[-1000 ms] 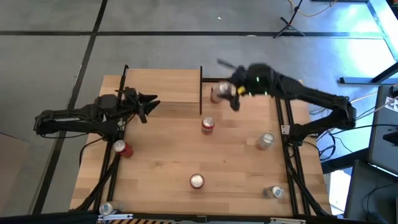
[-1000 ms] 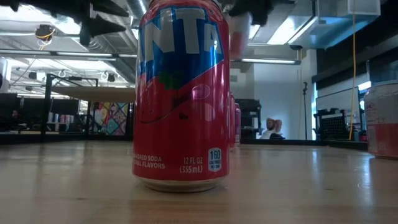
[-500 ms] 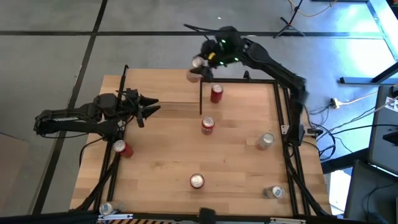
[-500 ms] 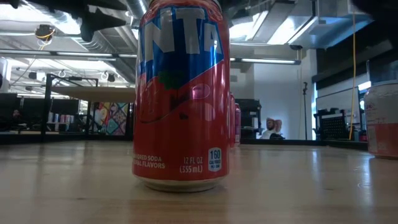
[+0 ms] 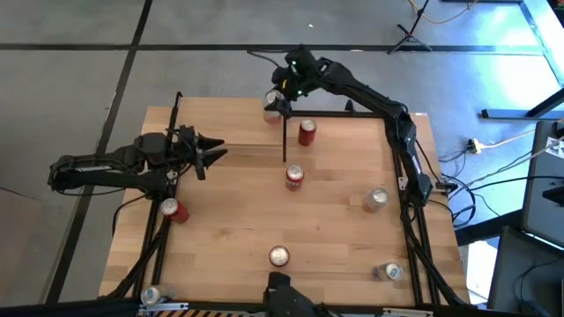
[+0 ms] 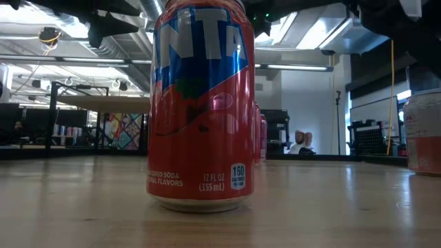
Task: Place canned beverage on shelf
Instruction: Put the top white soda can on the shelf, then put the white soda can on the shelf aligned with the other white soda can
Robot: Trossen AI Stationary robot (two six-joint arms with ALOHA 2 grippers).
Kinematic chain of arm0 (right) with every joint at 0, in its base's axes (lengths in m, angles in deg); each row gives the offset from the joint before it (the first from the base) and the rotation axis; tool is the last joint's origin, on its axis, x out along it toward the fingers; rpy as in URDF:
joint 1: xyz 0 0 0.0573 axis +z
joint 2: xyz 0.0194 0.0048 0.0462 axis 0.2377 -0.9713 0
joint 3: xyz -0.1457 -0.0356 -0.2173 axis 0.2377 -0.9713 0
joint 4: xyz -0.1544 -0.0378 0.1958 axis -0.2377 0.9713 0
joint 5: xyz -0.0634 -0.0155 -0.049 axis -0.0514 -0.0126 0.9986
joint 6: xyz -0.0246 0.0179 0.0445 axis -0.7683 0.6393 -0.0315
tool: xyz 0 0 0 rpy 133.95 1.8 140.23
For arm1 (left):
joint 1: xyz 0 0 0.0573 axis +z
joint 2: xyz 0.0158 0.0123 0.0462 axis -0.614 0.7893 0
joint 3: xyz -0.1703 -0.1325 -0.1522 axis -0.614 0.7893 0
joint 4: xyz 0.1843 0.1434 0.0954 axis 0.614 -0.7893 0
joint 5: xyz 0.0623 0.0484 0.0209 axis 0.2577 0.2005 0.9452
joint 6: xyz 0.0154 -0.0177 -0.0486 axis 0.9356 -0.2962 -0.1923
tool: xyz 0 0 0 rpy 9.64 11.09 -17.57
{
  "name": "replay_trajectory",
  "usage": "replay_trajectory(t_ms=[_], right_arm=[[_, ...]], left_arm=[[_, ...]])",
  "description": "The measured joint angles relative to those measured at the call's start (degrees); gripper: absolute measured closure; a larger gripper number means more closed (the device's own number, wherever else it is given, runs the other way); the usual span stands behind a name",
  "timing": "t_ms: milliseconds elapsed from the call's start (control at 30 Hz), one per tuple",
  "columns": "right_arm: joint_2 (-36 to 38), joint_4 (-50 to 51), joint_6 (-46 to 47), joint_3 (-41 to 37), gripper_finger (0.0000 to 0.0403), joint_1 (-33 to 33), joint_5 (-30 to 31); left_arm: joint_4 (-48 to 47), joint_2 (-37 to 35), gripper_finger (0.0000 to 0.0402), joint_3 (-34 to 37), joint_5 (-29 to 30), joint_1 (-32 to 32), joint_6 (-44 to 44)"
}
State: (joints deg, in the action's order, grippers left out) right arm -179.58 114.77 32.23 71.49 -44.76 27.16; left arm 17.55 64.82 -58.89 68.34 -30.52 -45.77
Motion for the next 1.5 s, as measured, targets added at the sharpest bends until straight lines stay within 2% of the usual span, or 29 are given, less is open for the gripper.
replay_trajectory(t_ms=[400, 700, 967, 1067, 1233, 1500], right_arm=[[-0.95, 0.72, -2.74, -0.07, 0.0134, 0.23, 1.32], [-0.95, 0.06, -4.10, 0.06, 0.0030, 0.62, 2.59], [-0.52, 0.58, -4.08, 2.42, 0.0018, 0.62, 5.81], [2.47, 1.07, -4.01, 3.05, 0.0017, 0.63, 5.87], [8.25, 8.50, -2.59, 3.03, 0.0016, 2.29, 6.35], [16.17, 30.28, 1.39, 2.92, 0.0016, 8.54, 7.56]], left_arm=[[0.13, 0.00, 0.0214, 0.00, 1.54, 0.00, 0.08], [0.13, 0.00, 0.0214, 0.00, 1.76, 0.02, 0.10], [0.55, 0.00, 0.0214, 0.00, 1.83, 0.00, 0.10], [0.57, 0.00, 0.0214, 0.00, 1.83, 0.01, 0.10], [0.57, 0.00, 0.0214, 0.00, 1.80, 0.00, 0.08], [0.55, 0.00, 0.0214, 0.02, 1.03, 0.00, -1.28]])
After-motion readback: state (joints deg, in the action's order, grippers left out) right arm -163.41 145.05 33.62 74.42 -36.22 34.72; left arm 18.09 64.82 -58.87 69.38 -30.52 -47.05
